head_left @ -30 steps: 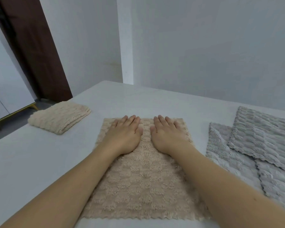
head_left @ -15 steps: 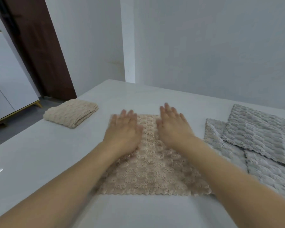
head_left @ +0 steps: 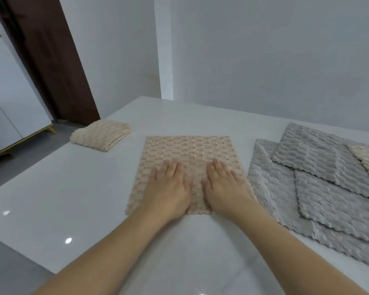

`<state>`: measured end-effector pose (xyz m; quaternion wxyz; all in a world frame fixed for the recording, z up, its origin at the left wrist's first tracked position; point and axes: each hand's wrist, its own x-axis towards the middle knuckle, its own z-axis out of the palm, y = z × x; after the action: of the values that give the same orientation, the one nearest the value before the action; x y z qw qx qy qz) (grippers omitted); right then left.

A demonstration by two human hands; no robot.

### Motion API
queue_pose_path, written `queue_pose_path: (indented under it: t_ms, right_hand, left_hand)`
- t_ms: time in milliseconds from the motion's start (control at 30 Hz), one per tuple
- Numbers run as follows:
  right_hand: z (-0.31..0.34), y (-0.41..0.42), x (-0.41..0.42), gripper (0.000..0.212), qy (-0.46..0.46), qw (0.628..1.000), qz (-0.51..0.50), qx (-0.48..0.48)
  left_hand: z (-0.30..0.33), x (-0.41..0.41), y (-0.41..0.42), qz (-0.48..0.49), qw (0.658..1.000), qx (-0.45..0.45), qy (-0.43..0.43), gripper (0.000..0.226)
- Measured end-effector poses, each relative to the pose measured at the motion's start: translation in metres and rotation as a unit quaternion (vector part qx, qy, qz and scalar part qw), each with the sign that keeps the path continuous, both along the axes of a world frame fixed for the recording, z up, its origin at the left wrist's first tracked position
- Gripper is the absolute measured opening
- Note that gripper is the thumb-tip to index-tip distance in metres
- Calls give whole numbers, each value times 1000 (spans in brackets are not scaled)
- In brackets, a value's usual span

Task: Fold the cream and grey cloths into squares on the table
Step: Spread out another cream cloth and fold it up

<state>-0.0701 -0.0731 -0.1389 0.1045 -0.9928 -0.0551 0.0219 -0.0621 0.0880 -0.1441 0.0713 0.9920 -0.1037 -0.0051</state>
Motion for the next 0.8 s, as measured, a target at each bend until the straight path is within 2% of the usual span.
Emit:
queue_pose_path:
  t_ms: [100,233,300,400,467,567,667,733,800]
  right_hand:
    - [-11,-23,-13,62,22,999,-20,-28]
    - [0,-54,-24,64,33,995,-74,-57]
    - [7,-49,-37,64,-9,998,-34,-46]
    - [14,-29,-58,58,-33,997,72,-11]
    - [16,-21,-60,49,-28,995,90,-33]
    - [28,-19,-54,36,-36,990,97,-94]
    - [36,-20,-53,33,-2,984,103,-144]
    - [42,-19,-52,36,46,985,106,-128]
    - [55,-19,-44,38,91,991,89,-33]
  left_hand:
    - [-17,-17,31,27,999,5,15,64]
    - [-5,-20,68,81,995,24,47,65]
    - [7,-27,62,42,999,16,25,64]
    - [22,-45,46,-111,993,-30,-14,52]
    - [26,-49,38,-175,984,17,-33,41]
    - [35,-42,34,-153,986,65,-30,17]
    - [39,-39,31,-132,987,85,-19,11]
    - [42,-41,30,-116,989,85,17,10]
    - [52,-40,28,-104,991,56,56,13]
